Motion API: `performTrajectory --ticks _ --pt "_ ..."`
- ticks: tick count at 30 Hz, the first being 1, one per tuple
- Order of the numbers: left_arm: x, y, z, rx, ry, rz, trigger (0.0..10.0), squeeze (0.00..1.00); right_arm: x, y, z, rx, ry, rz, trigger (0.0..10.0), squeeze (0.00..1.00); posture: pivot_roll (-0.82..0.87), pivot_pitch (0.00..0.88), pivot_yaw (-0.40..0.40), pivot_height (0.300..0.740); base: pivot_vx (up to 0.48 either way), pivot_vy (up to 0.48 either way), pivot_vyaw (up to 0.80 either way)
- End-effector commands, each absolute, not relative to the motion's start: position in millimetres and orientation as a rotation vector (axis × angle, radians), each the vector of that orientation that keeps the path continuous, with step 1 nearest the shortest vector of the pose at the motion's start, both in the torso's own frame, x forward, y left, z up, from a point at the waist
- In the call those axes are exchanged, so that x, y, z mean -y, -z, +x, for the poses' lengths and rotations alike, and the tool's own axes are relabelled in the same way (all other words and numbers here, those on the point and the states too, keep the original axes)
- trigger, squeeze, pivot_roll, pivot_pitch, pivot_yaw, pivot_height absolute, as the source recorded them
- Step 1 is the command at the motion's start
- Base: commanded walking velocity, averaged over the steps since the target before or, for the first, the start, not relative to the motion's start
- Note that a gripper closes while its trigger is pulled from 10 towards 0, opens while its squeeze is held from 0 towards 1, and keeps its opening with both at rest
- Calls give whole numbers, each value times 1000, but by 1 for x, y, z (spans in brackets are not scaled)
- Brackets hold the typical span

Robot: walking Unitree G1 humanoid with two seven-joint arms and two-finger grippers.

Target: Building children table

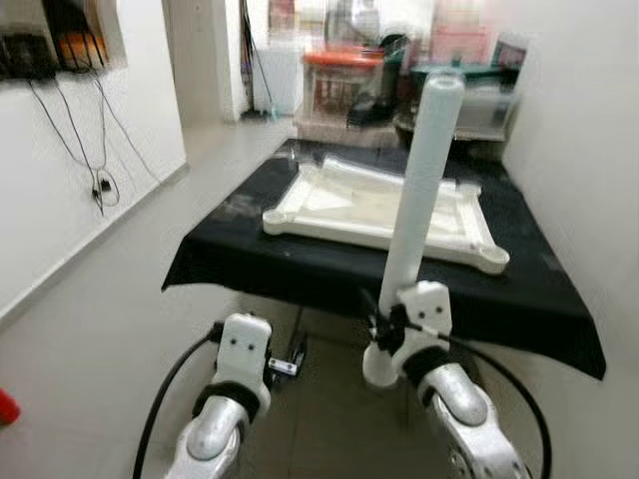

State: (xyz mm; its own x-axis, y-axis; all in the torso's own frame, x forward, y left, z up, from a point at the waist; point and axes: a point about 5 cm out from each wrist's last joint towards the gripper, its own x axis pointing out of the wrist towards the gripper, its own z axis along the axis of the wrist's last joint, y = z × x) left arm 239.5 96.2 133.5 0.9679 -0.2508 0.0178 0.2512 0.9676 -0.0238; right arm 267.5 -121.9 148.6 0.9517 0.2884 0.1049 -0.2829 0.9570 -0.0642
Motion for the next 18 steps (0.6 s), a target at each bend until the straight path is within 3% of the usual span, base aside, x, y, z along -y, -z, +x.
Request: performTrajectory --ticks 1,3,13,18 --pt "-93 -125 231 -27 254 -43 10000 0 122 -148 266 104 -301 -58 10000 0 9 0 -71 740 0 0 0" --pt "-91 -124 227 -38 260 -55 10000 0 124 -146 264 94 -302 -62 10000 0 8 0 -72 740 0 0 0" --pt "-103 -122 221 -37 253 -23 10000 0 120 -146 264 103 -317 -59 10000 0 20 0 -67 740 0 0 -779" --pt "-107 -129 228 1 211 -19 10000 0 119 -148 265 115 -317 -70 10000 0 21 0 -64 740 0 0 0"
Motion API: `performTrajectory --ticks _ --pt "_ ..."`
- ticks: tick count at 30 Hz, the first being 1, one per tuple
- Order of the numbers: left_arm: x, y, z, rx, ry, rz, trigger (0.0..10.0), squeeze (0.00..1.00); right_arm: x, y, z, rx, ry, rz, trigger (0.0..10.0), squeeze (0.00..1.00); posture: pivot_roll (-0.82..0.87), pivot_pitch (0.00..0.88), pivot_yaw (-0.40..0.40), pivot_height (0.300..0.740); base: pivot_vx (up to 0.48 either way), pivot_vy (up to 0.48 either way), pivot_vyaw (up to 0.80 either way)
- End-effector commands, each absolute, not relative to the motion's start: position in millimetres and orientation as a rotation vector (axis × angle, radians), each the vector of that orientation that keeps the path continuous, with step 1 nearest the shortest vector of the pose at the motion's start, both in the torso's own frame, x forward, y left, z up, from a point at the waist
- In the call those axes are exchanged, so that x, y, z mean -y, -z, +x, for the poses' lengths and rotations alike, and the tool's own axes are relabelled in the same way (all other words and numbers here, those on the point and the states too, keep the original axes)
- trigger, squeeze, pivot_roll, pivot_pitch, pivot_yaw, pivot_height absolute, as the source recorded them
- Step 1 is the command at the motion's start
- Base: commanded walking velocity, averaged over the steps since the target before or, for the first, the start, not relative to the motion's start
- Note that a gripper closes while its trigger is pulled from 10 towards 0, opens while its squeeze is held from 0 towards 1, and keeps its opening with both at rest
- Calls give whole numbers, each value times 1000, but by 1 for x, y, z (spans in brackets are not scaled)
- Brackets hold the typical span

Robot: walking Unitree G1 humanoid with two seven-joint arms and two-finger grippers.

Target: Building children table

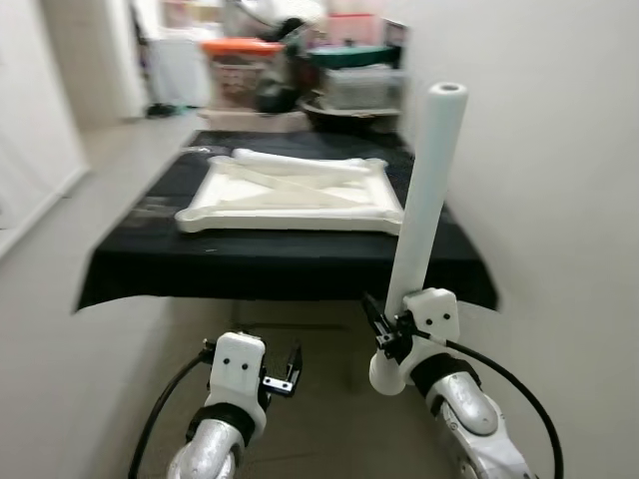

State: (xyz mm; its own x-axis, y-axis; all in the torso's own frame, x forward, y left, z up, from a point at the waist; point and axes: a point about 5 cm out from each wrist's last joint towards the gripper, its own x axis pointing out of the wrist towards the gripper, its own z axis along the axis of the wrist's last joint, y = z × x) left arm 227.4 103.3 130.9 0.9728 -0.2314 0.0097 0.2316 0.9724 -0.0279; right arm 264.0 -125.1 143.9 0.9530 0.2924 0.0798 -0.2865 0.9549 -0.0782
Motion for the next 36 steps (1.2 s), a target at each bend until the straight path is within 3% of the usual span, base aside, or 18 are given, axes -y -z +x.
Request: performTrajectory --ticks 1,14,29,36 --pt "-107 -130 229 11 202 -18 10000 0 119 -148 266 116 -317 -71 10000 0 21 0 -64 740 0 0 0" --pt "-110 -135 237 19 170 -28 10000 0 122 -155 279 130 -263 -48 10000 0 33 0 -71 740 0 -92 0" --pt "-108 -135 237 5 145 -44 10000 0 121 -159 279 139 -256 -46 10000 0 32 0 -65 740 0 471 0" --pt "-111 -142 237 31 122 -26 10000 0 118 -160 277 140 -267 -36 10000 0 37 0 -69 740 0 0 0"
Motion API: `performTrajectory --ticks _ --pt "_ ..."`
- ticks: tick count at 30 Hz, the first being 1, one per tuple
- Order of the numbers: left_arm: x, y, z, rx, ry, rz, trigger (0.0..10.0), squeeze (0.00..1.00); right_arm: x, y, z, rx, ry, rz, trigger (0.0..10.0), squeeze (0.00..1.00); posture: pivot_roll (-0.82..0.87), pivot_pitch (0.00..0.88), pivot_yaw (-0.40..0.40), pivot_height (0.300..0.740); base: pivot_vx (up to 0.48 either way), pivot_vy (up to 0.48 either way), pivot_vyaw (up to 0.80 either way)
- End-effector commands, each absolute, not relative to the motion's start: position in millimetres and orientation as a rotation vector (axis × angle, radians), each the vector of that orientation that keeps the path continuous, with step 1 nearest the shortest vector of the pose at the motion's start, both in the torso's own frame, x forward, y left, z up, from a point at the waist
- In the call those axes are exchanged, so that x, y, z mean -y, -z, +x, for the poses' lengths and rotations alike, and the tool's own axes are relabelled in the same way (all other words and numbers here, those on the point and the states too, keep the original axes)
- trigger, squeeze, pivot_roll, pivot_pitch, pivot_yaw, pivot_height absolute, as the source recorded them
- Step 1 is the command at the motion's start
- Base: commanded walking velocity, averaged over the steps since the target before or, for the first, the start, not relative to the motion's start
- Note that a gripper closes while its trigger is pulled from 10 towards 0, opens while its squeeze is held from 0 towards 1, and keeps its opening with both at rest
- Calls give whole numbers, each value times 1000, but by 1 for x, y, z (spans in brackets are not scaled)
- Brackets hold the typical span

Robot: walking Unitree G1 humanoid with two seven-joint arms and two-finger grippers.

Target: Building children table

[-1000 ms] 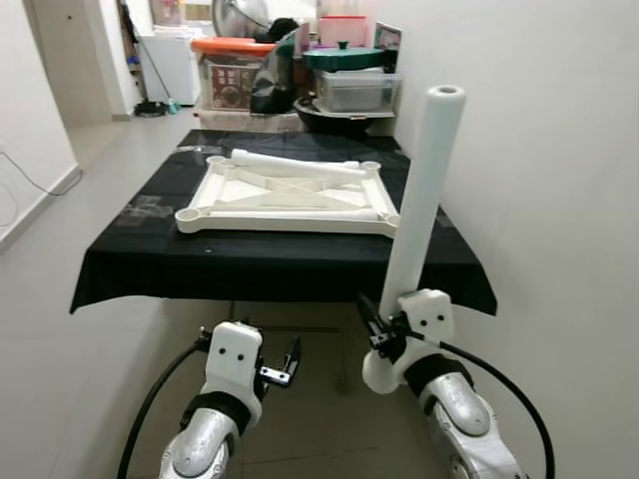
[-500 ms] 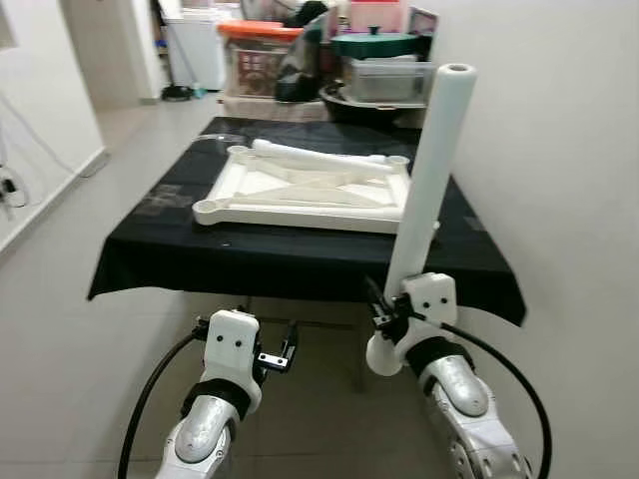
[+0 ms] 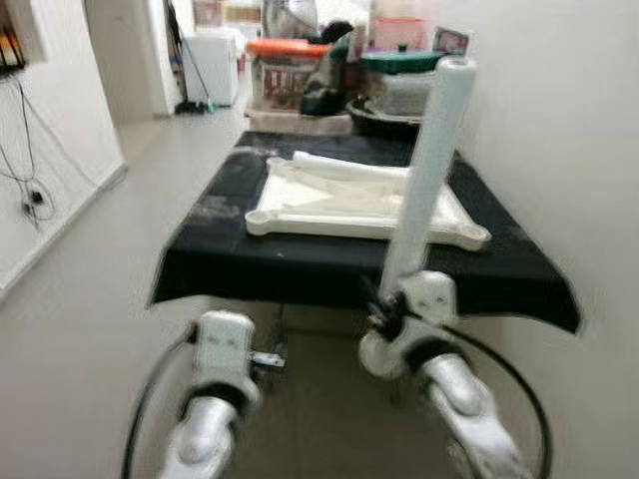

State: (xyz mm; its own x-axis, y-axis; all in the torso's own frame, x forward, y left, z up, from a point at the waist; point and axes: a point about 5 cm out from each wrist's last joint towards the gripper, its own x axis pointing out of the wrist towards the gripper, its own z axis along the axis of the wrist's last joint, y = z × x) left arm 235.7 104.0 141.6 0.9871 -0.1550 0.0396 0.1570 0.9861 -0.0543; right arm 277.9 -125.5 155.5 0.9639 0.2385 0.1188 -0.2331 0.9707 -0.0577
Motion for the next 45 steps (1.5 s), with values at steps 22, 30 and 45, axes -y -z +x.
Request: performTrajectory --ticks 22,30,45 --pt "-124 -169 248 145 8 15 10000 0 119 -180 295 209 -241 -24 10000 0 47 0 -70 740 222 0 0" --pt "-124 -170 249 144 7 17 10000 0 116 -184 296 224 -249 -1 10000 0 48 0 -69 740 386 0 0" --pt "-127 -175 252 161 -8 20 10000 0 108 -226 306 361 -276 84 10000 0 52 0 -74 740 384 0 0"
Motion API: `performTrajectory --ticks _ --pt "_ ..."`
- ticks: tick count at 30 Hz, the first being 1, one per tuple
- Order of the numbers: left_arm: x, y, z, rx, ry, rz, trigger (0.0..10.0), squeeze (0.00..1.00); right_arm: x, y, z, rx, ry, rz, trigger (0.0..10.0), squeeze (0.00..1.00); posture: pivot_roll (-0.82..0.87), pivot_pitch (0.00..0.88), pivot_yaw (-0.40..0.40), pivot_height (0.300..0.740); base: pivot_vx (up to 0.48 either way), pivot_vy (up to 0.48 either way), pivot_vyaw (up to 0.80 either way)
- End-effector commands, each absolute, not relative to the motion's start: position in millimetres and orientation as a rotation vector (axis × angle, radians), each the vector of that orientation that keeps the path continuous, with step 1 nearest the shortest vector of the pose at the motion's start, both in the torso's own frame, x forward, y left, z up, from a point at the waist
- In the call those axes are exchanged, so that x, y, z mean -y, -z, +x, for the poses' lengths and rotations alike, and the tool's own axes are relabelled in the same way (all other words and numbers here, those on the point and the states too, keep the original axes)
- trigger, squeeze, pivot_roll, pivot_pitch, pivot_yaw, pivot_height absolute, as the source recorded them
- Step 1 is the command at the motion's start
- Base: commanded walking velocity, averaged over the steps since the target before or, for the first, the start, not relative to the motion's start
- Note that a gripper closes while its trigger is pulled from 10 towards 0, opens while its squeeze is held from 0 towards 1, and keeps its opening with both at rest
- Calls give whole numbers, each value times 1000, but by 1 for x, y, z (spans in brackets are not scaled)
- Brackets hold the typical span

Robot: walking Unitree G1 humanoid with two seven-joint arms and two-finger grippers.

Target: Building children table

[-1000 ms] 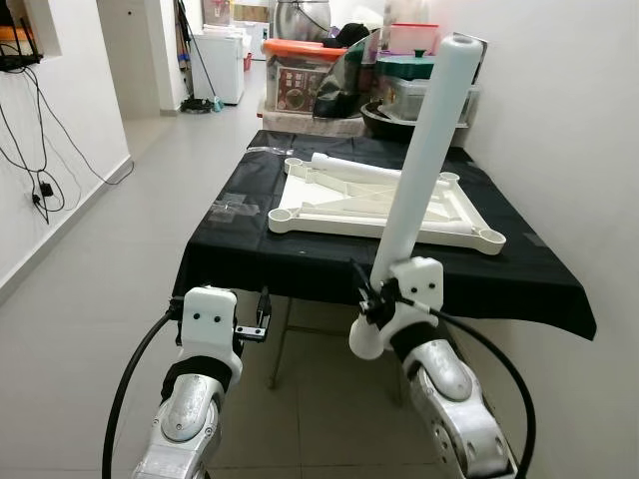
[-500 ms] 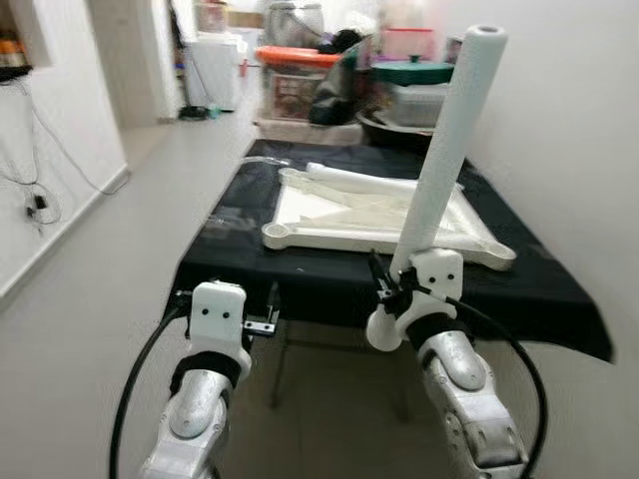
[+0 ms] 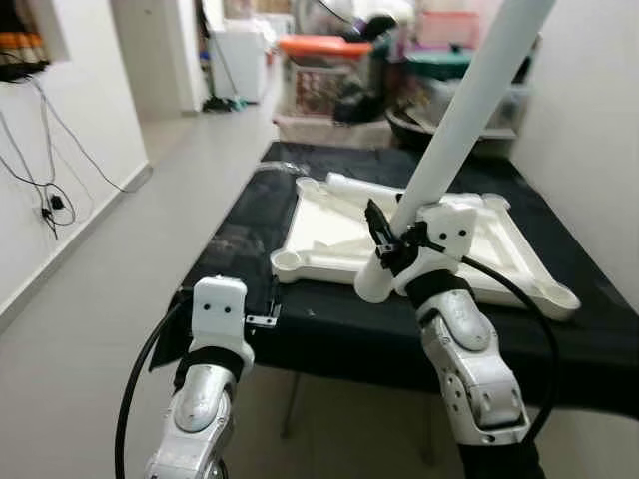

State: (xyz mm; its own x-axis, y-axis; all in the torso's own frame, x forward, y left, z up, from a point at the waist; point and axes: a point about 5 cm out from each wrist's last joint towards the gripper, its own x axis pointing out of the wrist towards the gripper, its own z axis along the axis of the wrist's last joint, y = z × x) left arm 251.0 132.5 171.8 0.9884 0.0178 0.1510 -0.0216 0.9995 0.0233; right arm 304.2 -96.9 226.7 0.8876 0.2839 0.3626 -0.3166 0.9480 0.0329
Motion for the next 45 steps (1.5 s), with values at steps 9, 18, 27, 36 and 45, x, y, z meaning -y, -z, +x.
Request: performTrajectory --ticks 9,18,27,36,45 --pt "-130 -174 252 161 -41 2 10000 0 106 -234 313 374 -311 122 10000 0 55 0 -79 740 340 0 0" --pt "-132 -171 251 147 -45 -6 10000 0 108 -238 323 366 -372 128 10000 0 57 0 -93 740 0 0 0" --pt "-125 -170 245 137 -17 -24 10000 0 101 -257 342 418 -393 120 10000 0 62 0 -102 740 0 0 781" --pt "-120 -170 241 130 11 -41 10000 0 102 -263 355 405 -361 132 10000 0 63 0 -106 740 0 0 347" --pt "-112 -173 230 111 48 -50 10000 0 115 -271 389 340 -326 112 10000 0 71 77 -121 740 0 0 0"
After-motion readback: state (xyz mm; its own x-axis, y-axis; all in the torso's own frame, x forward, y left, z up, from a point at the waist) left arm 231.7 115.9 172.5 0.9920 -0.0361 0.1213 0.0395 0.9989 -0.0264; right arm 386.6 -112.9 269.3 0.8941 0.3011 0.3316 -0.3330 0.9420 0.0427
